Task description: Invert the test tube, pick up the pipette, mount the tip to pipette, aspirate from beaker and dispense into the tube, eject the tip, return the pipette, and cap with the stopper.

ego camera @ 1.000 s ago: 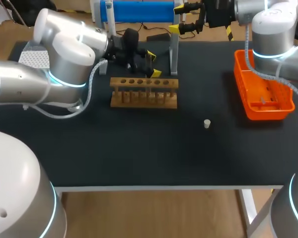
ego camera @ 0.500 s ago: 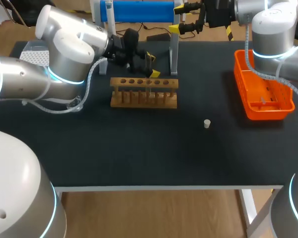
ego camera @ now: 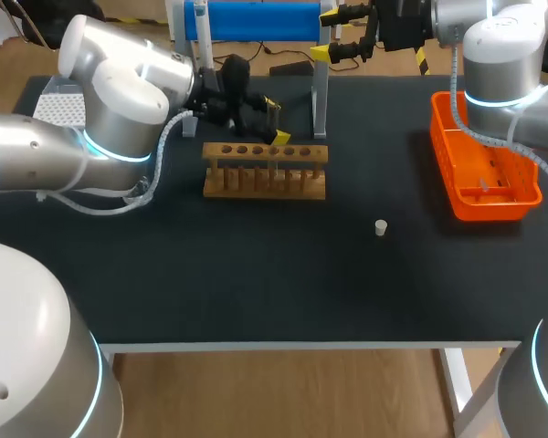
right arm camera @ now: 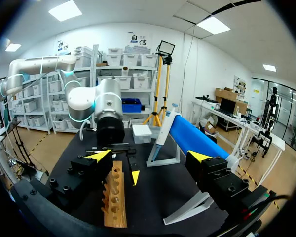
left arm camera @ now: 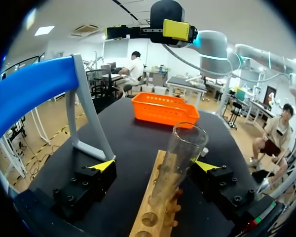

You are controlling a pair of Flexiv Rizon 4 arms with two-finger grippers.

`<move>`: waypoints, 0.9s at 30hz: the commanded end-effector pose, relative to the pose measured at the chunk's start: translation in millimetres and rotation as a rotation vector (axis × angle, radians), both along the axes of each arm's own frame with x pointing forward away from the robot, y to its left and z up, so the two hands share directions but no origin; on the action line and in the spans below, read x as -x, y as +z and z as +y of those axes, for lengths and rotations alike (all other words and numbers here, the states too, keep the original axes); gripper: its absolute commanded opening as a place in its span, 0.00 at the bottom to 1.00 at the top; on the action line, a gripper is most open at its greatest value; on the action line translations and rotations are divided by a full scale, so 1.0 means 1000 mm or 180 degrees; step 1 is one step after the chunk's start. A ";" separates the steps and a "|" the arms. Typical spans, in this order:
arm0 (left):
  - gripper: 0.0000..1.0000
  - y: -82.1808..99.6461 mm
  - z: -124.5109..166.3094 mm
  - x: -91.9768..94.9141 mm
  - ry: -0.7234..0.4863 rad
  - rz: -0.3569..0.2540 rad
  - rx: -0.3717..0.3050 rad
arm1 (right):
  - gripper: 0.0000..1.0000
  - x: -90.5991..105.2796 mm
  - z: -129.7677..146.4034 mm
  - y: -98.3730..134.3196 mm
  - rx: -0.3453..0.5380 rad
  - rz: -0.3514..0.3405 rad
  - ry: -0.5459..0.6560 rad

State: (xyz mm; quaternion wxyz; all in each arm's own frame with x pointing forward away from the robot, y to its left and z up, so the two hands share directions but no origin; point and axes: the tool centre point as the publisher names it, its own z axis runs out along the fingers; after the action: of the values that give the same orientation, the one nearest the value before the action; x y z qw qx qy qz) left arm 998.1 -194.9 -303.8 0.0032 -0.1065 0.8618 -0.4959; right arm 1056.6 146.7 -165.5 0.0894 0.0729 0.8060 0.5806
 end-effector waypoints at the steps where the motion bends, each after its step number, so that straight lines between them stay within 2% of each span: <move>1: 1.00 -0.001 -0.006 0.000 0.0004 0.0000 -0.0021 | 1.00 -0.001 -0.001 0.001 0.0013 0.0011 0.0012; 27: 1.00 -0.004 -0.008 0.002 0.0027 -0.0013 -0.0017 | 1.00 -0.001 -0.001 0.001 0.0013 0.0011 0.0012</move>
State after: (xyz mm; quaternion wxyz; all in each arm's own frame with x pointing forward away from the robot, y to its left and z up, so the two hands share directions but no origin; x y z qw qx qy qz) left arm 996.5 -202.6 -307.3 0.0066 -0.1083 0.8626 -0.4941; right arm 1056.6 146.7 -165.5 0.0894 0.0729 0.8060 0.5806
